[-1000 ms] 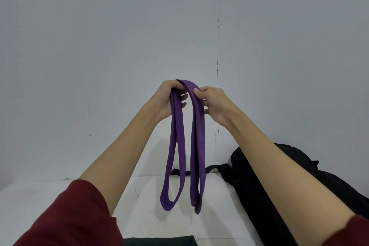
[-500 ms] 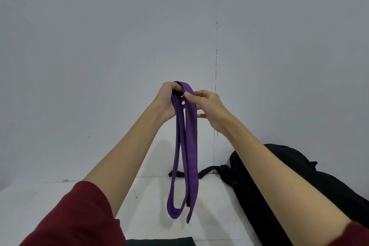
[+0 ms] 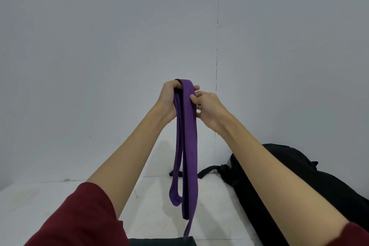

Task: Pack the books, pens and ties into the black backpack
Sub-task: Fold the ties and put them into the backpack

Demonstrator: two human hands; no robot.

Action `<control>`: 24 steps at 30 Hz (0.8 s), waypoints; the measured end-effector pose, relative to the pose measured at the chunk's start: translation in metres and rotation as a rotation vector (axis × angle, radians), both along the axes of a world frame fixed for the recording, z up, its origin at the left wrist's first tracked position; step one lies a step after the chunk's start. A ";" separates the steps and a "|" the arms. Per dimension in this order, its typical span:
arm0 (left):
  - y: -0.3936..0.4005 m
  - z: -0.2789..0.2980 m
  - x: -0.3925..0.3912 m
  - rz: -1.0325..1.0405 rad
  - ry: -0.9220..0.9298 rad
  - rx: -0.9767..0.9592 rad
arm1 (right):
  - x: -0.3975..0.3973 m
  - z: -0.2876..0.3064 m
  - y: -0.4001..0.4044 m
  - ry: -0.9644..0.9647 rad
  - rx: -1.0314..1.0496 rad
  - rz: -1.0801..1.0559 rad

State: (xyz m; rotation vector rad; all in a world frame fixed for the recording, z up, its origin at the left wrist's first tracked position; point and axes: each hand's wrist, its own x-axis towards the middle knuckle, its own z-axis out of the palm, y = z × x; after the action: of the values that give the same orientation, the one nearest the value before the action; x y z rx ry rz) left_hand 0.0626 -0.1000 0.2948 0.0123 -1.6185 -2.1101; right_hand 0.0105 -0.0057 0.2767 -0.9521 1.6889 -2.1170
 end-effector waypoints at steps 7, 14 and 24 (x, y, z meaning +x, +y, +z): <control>0.000 0.001 0.000 0.011 -0.006 0.101 | 0.002 -0.002 -0.002 0.074 0.010 -0.065; -0.002 0.005 0.000 0.038 -0.022 0.106 | 0.002 -0.009 -0.006 0.067 -0.019 -0.096; -0.006 0.007 -0.003 0.033 0.010 0.085 | 0.004 -0.040 -0.006 0.031 0.116 0.102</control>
State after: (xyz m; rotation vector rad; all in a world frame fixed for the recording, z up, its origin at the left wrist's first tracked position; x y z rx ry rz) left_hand 0.0601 -0.1065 0.3021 0.0554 -1.5114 -2.1494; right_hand 0.0142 -0.0117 0.2368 -1.0183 1.7181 -1.9273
